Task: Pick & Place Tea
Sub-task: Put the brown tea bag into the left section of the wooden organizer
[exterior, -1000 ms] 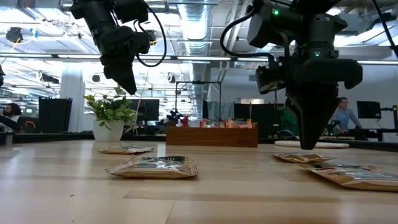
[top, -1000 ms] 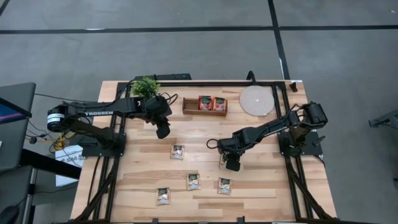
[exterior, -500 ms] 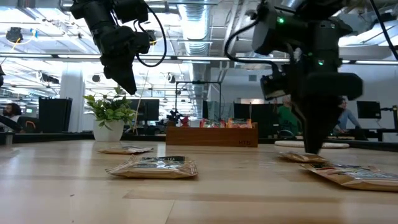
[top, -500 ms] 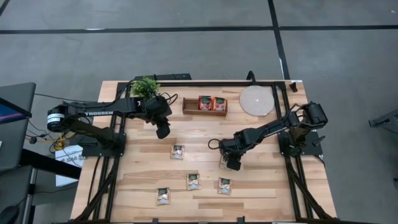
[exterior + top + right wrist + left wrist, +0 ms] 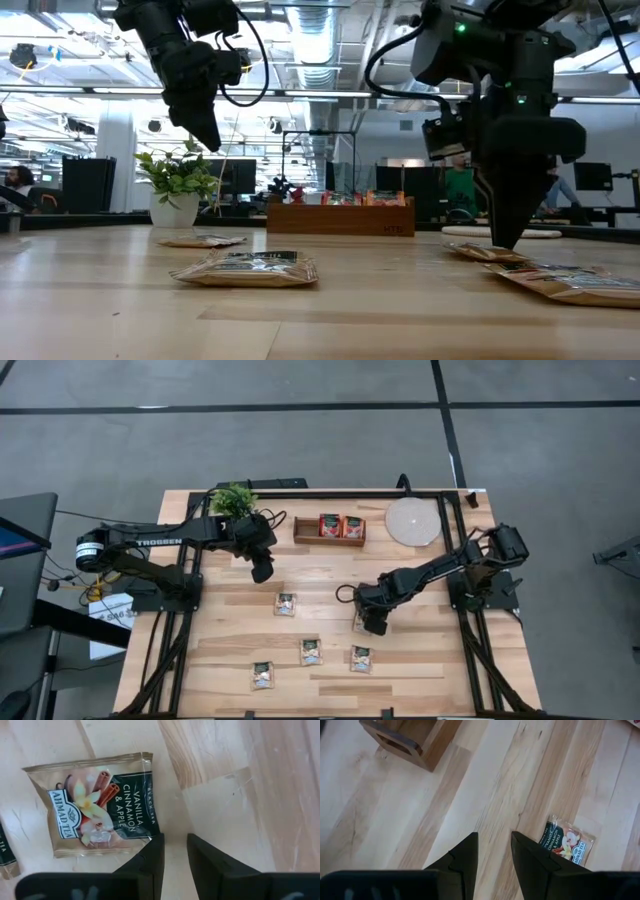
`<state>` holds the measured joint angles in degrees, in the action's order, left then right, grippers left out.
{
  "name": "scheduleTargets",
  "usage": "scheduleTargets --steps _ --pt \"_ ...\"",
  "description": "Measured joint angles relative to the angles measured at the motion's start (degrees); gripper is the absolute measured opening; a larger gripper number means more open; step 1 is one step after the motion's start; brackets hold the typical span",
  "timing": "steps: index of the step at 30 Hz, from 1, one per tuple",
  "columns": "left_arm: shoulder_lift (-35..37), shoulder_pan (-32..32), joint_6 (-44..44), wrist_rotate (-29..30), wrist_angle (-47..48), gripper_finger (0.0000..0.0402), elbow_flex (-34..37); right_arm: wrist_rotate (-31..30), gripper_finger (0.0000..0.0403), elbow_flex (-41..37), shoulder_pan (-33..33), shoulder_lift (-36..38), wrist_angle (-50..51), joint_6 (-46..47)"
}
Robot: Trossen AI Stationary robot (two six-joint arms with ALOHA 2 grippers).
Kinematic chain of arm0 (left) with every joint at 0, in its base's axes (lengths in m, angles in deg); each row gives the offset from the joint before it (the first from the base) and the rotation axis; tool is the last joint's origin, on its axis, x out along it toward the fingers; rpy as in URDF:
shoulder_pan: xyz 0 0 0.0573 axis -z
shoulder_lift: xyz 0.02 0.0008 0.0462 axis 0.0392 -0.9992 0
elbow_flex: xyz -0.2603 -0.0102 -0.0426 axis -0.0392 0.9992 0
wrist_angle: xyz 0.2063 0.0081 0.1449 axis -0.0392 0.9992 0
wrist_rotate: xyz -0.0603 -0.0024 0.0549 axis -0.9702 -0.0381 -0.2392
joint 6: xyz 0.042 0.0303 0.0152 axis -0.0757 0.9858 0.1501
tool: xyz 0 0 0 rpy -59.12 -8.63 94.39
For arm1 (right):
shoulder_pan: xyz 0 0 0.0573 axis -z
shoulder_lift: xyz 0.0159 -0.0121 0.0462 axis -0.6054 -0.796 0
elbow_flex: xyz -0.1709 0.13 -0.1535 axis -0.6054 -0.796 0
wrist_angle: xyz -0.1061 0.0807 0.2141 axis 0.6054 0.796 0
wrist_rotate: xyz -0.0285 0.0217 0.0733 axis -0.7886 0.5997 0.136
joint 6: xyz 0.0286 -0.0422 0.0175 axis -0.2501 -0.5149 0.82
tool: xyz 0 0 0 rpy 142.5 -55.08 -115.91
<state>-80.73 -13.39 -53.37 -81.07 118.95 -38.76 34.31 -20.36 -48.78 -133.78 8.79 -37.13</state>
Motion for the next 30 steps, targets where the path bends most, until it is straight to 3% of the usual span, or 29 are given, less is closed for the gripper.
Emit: scheduleTargets --steps 7,30 --pt "0.00 0.00 0.00 0.02 -0.15 0.0110 0.00 5.81 0.0076 1.07 1.47 -0.02 -1.27 -1.39" --pt "0.00 0.00 0.00 0.01 -0.59 0.0110 0.00 10.37 0.0076 1.10 0.71 -0.25 -5.23 0.47"
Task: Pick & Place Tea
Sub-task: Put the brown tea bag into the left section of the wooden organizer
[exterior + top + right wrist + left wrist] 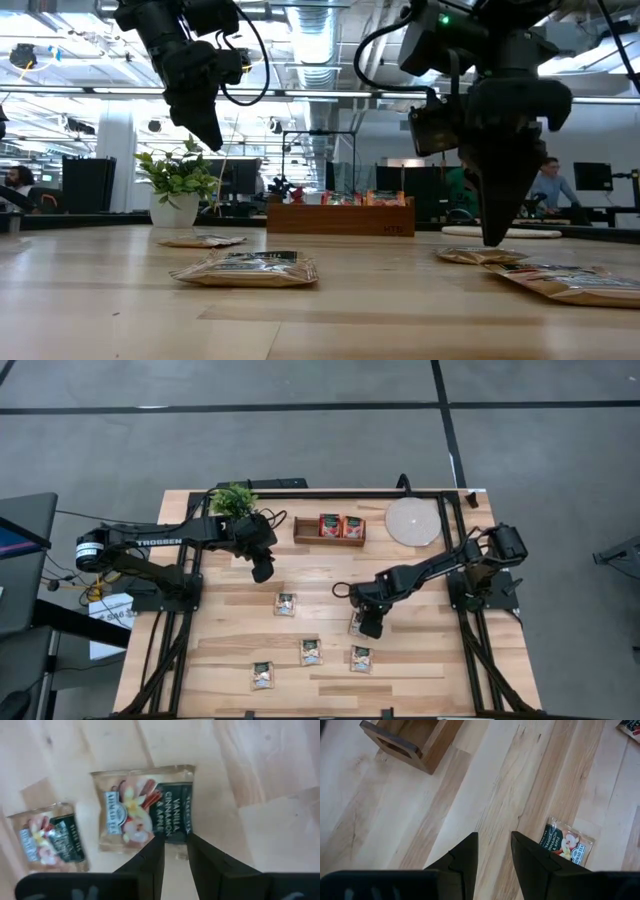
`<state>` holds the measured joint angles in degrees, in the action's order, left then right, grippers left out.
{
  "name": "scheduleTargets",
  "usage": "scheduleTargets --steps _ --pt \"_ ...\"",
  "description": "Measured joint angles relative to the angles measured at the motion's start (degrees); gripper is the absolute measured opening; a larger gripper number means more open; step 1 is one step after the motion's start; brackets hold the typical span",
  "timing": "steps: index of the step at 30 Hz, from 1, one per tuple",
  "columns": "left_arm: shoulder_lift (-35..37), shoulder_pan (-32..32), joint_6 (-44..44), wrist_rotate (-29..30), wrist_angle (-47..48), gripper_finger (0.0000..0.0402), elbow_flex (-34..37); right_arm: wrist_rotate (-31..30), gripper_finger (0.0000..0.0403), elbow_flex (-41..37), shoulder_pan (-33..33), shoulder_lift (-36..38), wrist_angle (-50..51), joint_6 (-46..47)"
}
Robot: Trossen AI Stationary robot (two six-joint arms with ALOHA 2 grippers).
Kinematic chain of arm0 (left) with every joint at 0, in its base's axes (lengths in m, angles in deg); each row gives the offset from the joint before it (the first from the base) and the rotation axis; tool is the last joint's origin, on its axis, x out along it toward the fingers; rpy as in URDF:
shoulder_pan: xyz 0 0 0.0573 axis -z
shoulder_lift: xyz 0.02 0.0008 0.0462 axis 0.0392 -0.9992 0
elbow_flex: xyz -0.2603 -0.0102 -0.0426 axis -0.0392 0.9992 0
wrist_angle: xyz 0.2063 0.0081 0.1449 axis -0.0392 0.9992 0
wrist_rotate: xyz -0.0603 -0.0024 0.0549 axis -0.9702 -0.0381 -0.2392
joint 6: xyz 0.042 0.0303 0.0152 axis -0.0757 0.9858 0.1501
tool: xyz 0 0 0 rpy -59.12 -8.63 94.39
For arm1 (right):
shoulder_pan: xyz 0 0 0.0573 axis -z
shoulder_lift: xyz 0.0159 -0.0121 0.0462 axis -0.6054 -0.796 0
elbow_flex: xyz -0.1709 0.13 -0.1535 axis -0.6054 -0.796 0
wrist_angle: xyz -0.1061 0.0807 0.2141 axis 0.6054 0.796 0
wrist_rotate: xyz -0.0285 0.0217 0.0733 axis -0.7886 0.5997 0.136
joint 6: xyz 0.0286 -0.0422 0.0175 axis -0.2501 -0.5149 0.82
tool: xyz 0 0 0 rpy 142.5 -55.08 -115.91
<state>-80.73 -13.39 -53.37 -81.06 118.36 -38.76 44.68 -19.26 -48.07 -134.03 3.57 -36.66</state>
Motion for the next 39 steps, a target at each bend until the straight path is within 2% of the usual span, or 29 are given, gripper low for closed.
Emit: scheduleTargets --steps 10,22,32,39 --pt "-0.03 0.02 -0.02 0.00 -0.67 0.0110 0.00 -5.60 0.0070 -1.34 -1.21 -0.14 0.42 1.02" --pt "-0.04 0.02 -0.09 -0.02 -1.48 0.0110 0.00 -6.19 0.0003 -3.56 -1.15 0.13 0.38 1.49" --pt "-0.04 0.01 -0.09 -0.01 -1.75 0.0110 0.00 -6.02 0.0040 -4.29 -1.01 0.06 0.03 2.19" --pt "-0.04 0.00 -0.04 0.00 -3.41 0.0110 0.00 -6.40 0.0042 -4.25 1.05 -0.01 1.66 2.37"
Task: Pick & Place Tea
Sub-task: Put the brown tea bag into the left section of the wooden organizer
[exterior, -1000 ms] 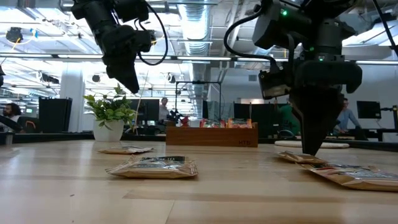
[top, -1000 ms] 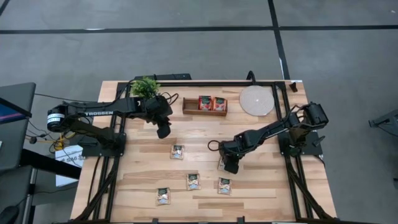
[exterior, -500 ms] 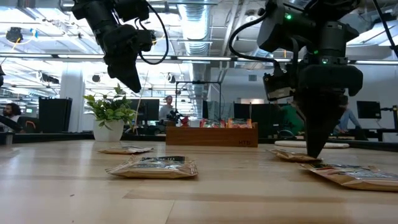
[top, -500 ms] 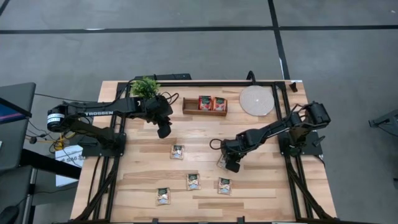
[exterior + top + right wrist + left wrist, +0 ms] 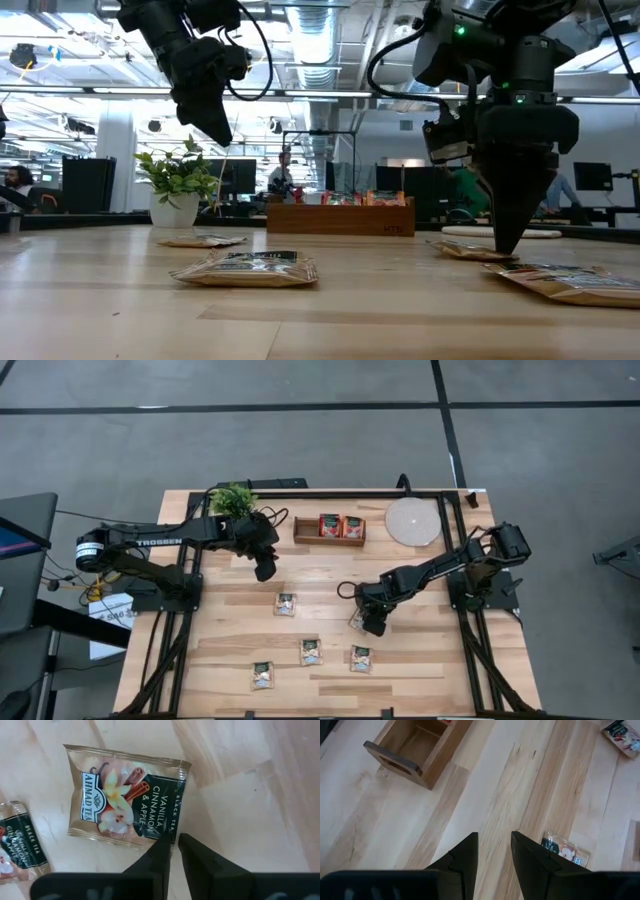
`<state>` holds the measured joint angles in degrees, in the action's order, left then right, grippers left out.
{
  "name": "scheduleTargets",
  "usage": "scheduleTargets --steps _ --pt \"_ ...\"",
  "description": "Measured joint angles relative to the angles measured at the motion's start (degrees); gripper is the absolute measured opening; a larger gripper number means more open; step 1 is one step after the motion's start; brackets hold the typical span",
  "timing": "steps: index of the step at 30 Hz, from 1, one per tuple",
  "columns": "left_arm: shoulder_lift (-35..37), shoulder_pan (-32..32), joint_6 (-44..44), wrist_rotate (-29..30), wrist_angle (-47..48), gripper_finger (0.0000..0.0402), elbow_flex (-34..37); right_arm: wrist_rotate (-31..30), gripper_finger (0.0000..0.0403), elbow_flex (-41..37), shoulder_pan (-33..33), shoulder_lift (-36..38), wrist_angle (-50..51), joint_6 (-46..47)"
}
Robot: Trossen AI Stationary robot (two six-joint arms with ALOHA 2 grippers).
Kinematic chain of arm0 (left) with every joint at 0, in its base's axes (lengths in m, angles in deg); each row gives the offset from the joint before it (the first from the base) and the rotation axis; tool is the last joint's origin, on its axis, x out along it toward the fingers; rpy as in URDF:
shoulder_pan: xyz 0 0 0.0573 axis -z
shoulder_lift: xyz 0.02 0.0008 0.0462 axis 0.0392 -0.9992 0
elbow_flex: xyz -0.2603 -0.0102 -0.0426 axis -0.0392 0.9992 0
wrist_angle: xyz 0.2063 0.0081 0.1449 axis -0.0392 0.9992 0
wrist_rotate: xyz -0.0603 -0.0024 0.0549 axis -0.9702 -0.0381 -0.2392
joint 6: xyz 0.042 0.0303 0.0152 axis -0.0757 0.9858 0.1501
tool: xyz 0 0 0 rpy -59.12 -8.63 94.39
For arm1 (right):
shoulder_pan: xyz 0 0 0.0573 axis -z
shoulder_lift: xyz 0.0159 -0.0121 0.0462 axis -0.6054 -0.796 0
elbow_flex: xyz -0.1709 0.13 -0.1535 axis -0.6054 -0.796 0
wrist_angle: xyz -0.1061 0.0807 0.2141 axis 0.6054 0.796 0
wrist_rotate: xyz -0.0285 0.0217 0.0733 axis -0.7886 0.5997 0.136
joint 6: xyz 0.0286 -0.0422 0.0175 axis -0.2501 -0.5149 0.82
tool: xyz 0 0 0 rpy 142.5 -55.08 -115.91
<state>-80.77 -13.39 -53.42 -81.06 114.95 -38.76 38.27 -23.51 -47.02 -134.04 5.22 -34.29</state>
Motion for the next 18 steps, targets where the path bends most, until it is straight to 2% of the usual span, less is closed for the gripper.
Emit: scheduleTargets --steps 12,18 --pt "-2.12 0.02 0.04 -0.03 -0.71 0.0110 0.03 -0.70 0.0023 0.03 6.09 0.74 5.65 -4.97" --pt "-4.94 0.01 0.18 -0.26 -1.40 0.0110 0.04 -3.42 0.0025 -0.85 9.64 5.72 10.98 -6.78"
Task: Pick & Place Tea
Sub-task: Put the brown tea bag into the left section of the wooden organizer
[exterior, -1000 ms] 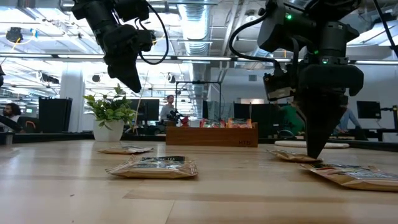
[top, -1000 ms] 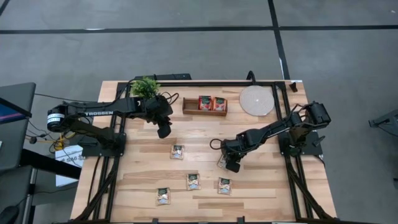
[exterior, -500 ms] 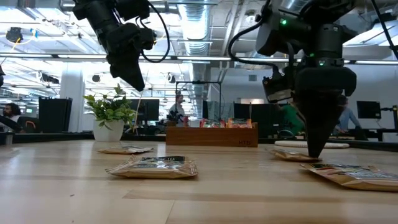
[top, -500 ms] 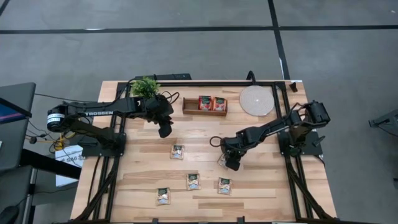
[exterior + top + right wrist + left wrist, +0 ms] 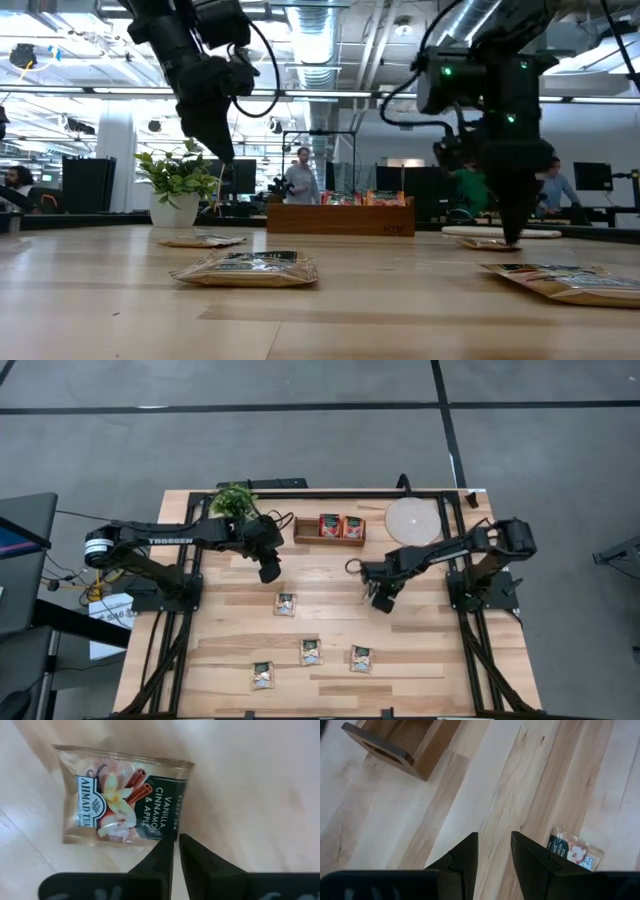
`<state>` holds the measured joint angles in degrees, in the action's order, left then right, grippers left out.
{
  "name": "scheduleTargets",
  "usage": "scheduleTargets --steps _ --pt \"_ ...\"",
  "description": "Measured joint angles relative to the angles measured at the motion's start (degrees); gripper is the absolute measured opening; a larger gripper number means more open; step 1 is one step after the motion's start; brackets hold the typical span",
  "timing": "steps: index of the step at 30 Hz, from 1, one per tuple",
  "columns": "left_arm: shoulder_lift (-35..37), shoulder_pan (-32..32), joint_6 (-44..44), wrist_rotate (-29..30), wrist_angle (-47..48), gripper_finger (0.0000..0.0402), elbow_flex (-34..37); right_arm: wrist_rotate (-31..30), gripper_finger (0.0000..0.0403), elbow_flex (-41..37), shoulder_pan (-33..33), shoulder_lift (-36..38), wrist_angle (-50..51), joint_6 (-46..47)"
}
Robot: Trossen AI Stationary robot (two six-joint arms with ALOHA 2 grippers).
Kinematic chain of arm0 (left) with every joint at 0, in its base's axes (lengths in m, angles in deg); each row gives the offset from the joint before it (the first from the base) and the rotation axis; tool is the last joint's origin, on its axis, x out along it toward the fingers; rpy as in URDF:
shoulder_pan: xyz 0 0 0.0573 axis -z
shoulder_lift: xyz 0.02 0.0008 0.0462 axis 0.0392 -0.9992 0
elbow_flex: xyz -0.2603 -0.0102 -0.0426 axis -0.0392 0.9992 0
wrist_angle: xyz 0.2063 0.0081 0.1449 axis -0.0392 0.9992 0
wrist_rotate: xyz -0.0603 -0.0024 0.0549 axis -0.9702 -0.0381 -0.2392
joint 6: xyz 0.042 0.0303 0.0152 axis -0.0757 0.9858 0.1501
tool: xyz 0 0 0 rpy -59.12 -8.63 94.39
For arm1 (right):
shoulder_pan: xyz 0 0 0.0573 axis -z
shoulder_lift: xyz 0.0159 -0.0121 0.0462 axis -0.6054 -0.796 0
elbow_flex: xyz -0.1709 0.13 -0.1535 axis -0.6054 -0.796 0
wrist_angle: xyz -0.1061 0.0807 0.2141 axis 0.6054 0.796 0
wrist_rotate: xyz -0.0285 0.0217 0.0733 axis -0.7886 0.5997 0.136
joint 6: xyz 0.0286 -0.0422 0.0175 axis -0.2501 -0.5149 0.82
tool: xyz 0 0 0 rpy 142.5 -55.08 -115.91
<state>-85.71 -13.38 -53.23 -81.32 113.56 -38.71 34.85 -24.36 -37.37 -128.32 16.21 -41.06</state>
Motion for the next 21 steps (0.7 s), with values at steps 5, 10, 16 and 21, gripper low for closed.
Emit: scheduleTargets --steps 5,10,16,21 --pt "-0.59 0.00 1.27 0.00 -0.34 0.0110 0.00 1.35 0.0025 0.31 0.34 5.34 -0.94 -0.30" --pt "-0.57 0.01 1.24 0.00 -0.81 0.0110 0.00 1.48 0.0029 0.44 -1.72 6.29 -2.32 -0.30" --pt "-0.57 0.01 1.20 -0.02 -0.78 0.0110 0.00 1.85 0.0040 -0.22 -2.37 0.61 -2.76 -0.30" --pt "-0.57 0.03 1.17 -0.02 -0.99 0.0110 0.00 2.45 0.0048 0.22 -1.07 -3.82 -3.71 -0.33"
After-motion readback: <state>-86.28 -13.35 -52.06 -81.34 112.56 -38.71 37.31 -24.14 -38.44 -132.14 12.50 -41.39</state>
